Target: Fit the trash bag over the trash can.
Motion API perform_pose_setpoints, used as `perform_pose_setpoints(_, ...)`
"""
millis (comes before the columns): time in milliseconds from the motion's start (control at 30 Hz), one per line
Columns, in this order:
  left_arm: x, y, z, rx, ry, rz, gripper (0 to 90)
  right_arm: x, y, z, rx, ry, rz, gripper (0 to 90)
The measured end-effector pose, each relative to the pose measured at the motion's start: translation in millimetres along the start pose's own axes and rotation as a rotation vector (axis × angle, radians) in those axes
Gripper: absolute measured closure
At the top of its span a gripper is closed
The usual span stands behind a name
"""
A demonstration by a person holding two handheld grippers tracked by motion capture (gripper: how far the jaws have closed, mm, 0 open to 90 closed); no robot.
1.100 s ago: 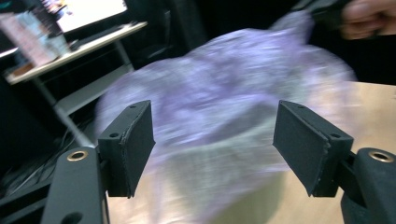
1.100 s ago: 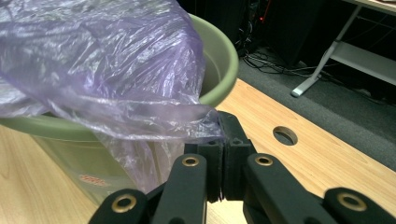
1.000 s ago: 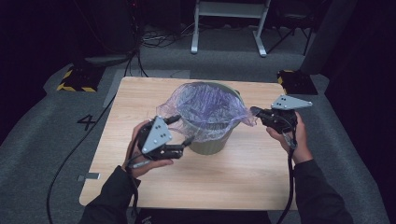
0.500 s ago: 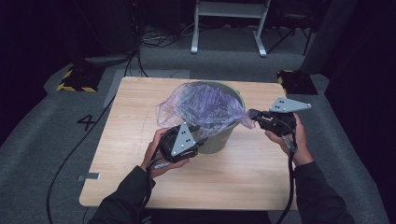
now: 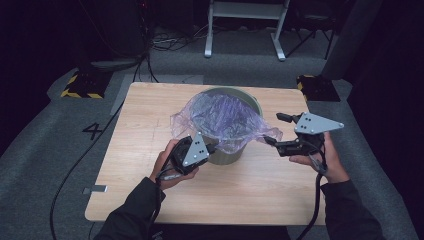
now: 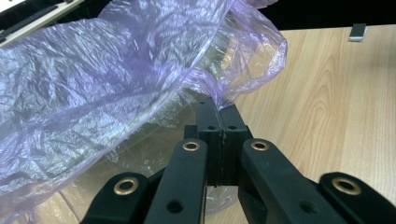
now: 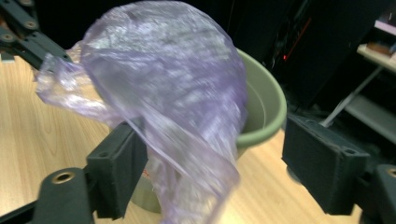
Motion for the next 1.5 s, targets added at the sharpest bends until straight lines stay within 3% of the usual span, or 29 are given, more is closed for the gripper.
perform_pose_setpoints(133,2.3,-1.3,-3.3,-0.011,-0.017,-0.008,89.7,-11.5,11.2,-6.4,0.009,0.012,0.092,29.7)
perform_pose_setpoints(167,3.4,-1.8,-4.0,-0.015,-0.023,-0.007,89.7,-14.2,14.8,-9.2,0.020,0.019,0.109,43.6)
perform_pose_setpoints(233,5.7,-2.8,-6.1,-0.023,-0.043,-0.020,89.7,-16.9,16.2,-15.2,0.001,0.048,0.128,59.5)
perform_pose_setpoints(367,11.3,-3.3,-9.1,-0.025,-0.061,-0.058,89.7,-17.6,17.8,-28.3,-0.035,0.080,0.108,84.7)
perform_pose_setpoints(433,13.4,-4.8,-11.1,-0.031,-0.068,-0.066,89.8,-11.9,18.5,-33.7,-0.057,0.044,0.080,87.8)
perform_pose_setpoints(600,16.8,-12.3,-15.9,-0.052,-0.088,-0.064,89.8,6.5,23.1,-43.5,-0.070,0.006,-0.013,90.0)
perform_pose_setpoints(867,27.2,-26.1,-23.1,-0.117,-0.121,-0.098,89.8,31.6,23.6,-52.2,-0.106,-0.085,-0.143,90.0)
perform_pose_setpoints(967,31.9,-31.9,-25.4,-0.140,-0.135,-0.120,89.8,38.1,20.9,-56.8,-0.126,-0.116,-0.162,90.0)
perform_pose_setpoints(1133,36.8,-42.3,-25.1,-0.172,-0.157,-0.125,89.8,50.5,15.9,-63.3,-0.127,-0.128,-0.204,90.0)
perform_pose_setpoints(1500,41.1,-62.4,-13.3,-0.199,-0.181,-0.116,89.8,77.1,-4.3,-77.0,-0.160,-0.173,-0.255,90.0)
Point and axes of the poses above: each handheld gripper's, and its own axes: z roughly backward along the jaws, y roughly out of its top, x roughly to its right, the point moved 9 cm from there along -z, roughly forward along the jaws, and after that the axes turned 3 degrees about x, right-handed, at the moved point
